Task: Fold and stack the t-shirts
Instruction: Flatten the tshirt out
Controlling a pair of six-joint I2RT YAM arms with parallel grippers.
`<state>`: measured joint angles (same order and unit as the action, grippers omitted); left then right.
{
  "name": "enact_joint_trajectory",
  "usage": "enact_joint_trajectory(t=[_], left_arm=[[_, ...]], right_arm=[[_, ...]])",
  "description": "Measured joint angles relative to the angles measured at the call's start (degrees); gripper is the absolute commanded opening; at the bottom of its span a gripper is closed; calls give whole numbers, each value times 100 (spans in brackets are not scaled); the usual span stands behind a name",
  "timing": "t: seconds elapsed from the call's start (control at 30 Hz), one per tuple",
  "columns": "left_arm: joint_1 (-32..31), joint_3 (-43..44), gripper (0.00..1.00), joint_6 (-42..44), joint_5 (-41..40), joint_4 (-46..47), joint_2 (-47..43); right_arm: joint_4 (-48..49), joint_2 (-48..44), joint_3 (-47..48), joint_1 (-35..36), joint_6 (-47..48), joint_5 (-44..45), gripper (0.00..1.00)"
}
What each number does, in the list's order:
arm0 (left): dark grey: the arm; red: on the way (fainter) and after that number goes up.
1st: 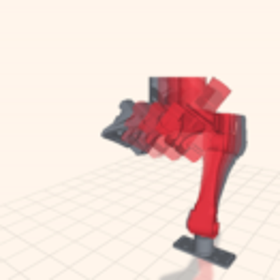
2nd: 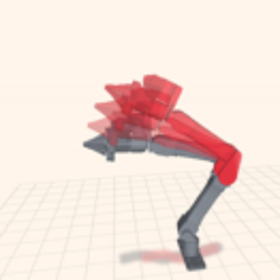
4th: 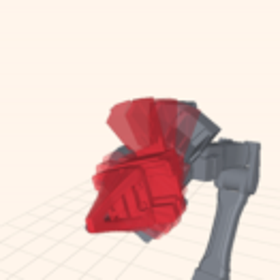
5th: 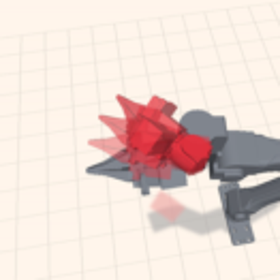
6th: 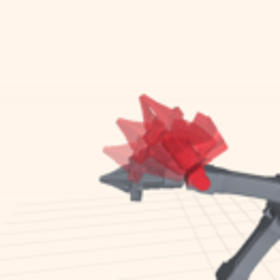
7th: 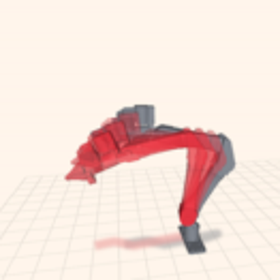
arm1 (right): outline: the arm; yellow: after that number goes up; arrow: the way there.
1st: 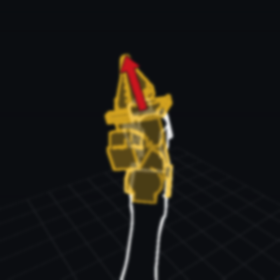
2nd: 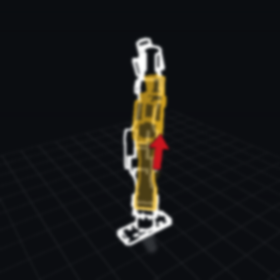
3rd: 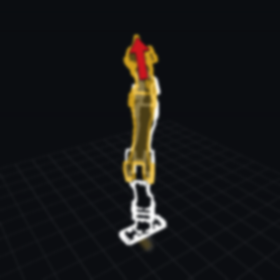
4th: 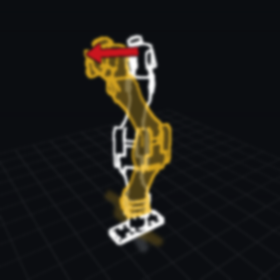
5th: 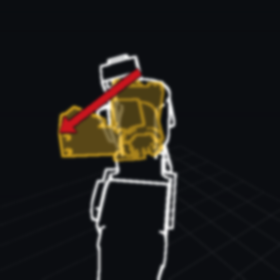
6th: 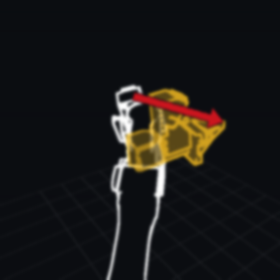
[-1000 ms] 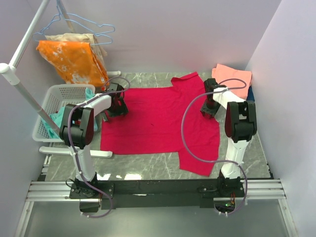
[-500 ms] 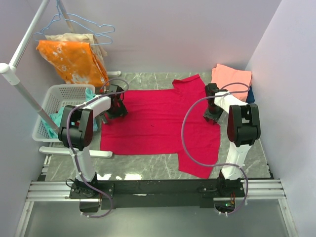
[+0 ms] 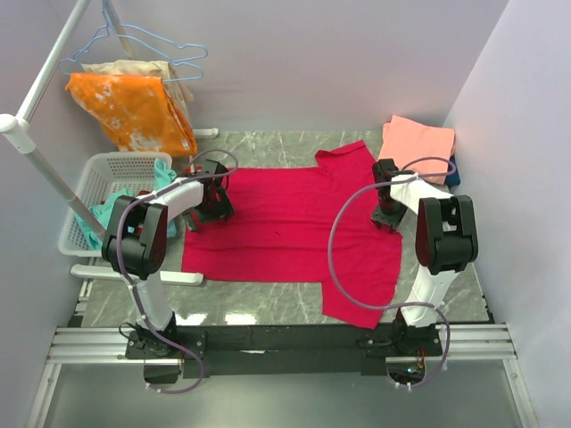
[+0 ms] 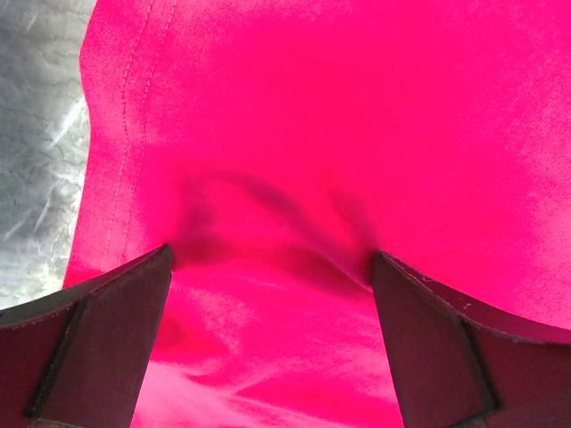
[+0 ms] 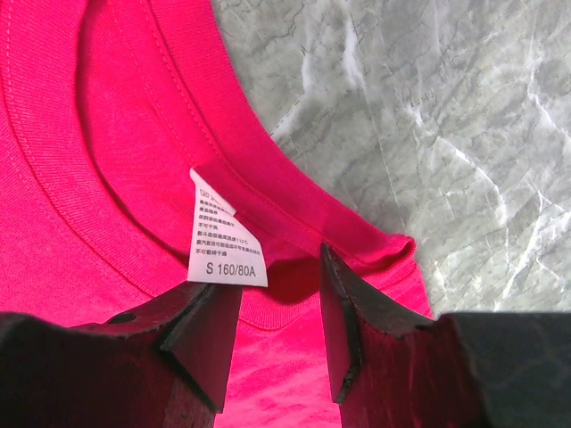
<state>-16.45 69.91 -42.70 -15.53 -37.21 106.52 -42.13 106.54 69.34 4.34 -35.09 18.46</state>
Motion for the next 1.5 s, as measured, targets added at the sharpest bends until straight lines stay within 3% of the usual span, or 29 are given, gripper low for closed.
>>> enact_joint_trajectory(t=[0.27, 0.5, 0.77, 0.97, 1.5], left_arm=[[-15, 743, 99, 105, -92, -667, 157], [-35, 1663, 99, 184, -118, -688, 201], [-37, 2885, 99, 153, -111, -741, 1563], [68, 3327, 100, 85, -107, -780, 2140], [275, 4186, 99, 157, -201, -876, 2728]], right_arm=[[-380, -13, 431, -15, -96, -48, 47], [-638, -11, 2120, -24, -61, -179, 50], [-933, 2269, 5101, -39, 199, -452, 51], [-994, 3182, 5228, -48, 317, -1040, 51], [-1311, 3598, 5890, -142, 251, -1165, 52]])
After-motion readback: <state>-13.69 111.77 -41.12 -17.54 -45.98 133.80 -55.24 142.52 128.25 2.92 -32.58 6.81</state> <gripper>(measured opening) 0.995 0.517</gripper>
